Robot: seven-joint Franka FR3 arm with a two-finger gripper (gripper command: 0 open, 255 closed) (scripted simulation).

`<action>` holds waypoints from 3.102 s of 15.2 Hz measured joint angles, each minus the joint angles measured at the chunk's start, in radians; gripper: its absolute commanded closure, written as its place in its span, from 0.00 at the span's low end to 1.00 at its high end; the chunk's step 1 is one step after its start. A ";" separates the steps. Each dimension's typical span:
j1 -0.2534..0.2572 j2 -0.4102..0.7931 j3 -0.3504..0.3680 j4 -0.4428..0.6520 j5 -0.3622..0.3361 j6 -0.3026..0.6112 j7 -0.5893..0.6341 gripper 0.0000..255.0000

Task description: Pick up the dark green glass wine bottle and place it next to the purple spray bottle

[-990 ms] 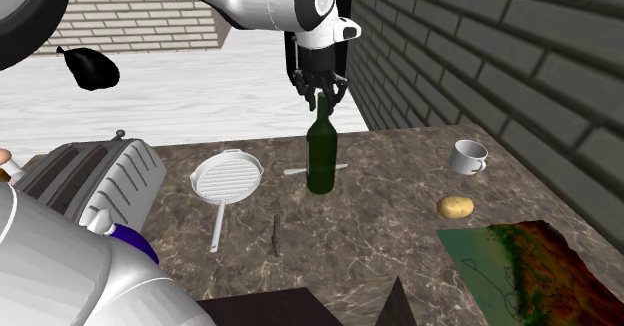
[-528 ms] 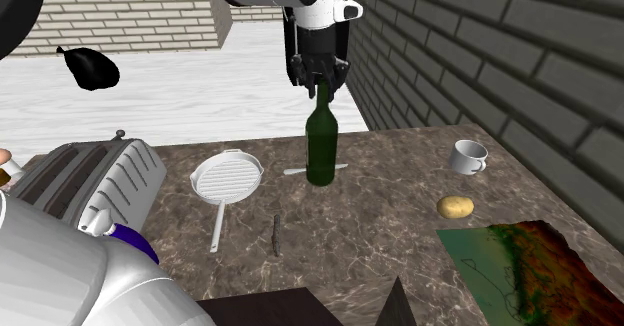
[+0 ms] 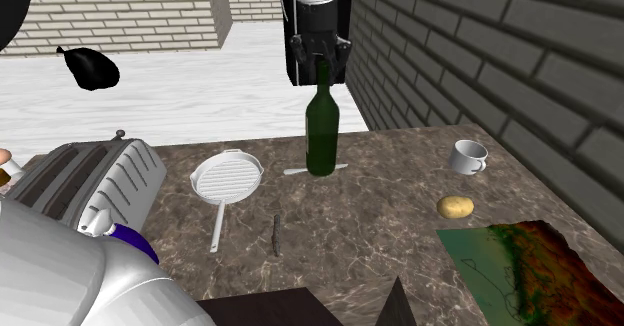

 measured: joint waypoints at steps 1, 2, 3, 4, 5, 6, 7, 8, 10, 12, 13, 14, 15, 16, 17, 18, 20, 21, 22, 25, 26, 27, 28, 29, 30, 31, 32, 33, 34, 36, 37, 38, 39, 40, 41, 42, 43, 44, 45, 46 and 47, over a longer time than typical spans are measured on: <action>0.000 0.002 0.000 0.013 0.000 -0.011 0.001 1.00; 0.000 0.002 0.001 0.028 0.000 -0.026 0.001 1.00; 0.000 0.002 0.000 0.043 0.000 -0.041 -0.001 1.00; 0.000 0.002 0.000 0.059 0.000 -0.057 0.000 1.00; 0.000 0.002 0.000 0.070 0.000 -0.067 -0.001 1.00; -0.001 0.005 -0.001 0.088 -0.001 -0.083 -0.002 1.00; -0.001 0.007 -0.001 0.104 -0.001 -0.097 -0.002 1.00; -0.002 0.009 -0.001 0.121 -0.001 -0.112 -0.003 1.00; -0.001 0.011 -0.001 0.147 -0.002 -0.137 -0.003 1.00; -0.002 0.016 -0.002 0.183 -0.003 -0.166 -0.004 1.00; -0.002 0.021 -0.001 0.198 -0.003 -0.178 -0.004 1.00; -0.003 0.025 -0.001 0.216 -0.004 -0.191 -0.004 1.00; -0.002 0.029 0.000 0.233 -0.005 -0.205 -0.002 1.00; -0.002 0.029 -0.001 0.246 -0.005 -0.218 -0.003 1.00; -0.002 0.032 -0.001 0.265 -0.005 -0.234 -0.003 1.00; -0.003 0.037 0.000 0.284 -0.006 -0.248 -0.003 1.00; -0.004 0.044 -0.001 0.318 -0.007 -0.275 -0.005 1.00; -0.003 0.046 0.000 0.332 -0.008 -0.287 -0.004 1.00; -0.003 0.053 0.000 0.355 -0.009 -0.303 -0.004 1.00; -0.003 0.074 0.002 0.422 -0.012 -0.349 -0.002 1.00; -0.004 0.076 0.001 0.438 -0.013 -0.363 -0.004 1.00; -0.003 0.083 0.003 0.459 -0.014 -0.377 -0.002 1.00; -0.003 0.087 0.003 0.475 -0.015 -0.390 -0.002 1.00; -0.003 0.091 0.003 0.494 -0.016 -0.405 -0.002 1.00; -0.003 0.098 0.004 0.517 -0.017 -0.421 -0.001 1.00; -0.002 0.111 0.006 0.548 -0.020 -0.439 0.001 1.00; -0.001 0.117 0.007 0.570 -0.021 -0.455 0.002 1.00; -0.001 0.126 0.007 0.595 -0.023 -0.471 0.001 1.00; -0.001 0.135 0.008 0.621 -0.024 -0.489 0.002 1.00; 0.001 0.157 0.011 0.678 -0.029 -0.524 0.005 1.00; 0.002 0.169 0.012 0.705 -0.032 -0.539 0.006 1.00; 0.003 0.181 0.014 0.736 -0.034 -0.559 0.006 1.00; 0.005 0.194 0.016 0.769 -0.037 -0.578 0.009 1.00; 0.006 0.206 0.017 0.796 -0.040 -0.594 0.009 1.00; 0.009 0.198 0.020 0.795 -0.039 -0.602 0.017 1.00; 0.014 0.176 0.025 0.776 -0.036 -0.605 0.027 1.00; 0.018 0.155 0.029 0.761 -0.032 -0.610 0.036 1.00; 0.023 0.130 0.034 0.735 -0.027 -0.610 0.047 1.00; 0.031 0.104 0.044 0.718 -0.022 -0.619 0.067 1.00; 0.038 0.073 0.051 0.693 -0.016 -0.623 0.081 1.00; 0.044 0.056 0.059 0.683 -0.012 -0.631 0.096 1.00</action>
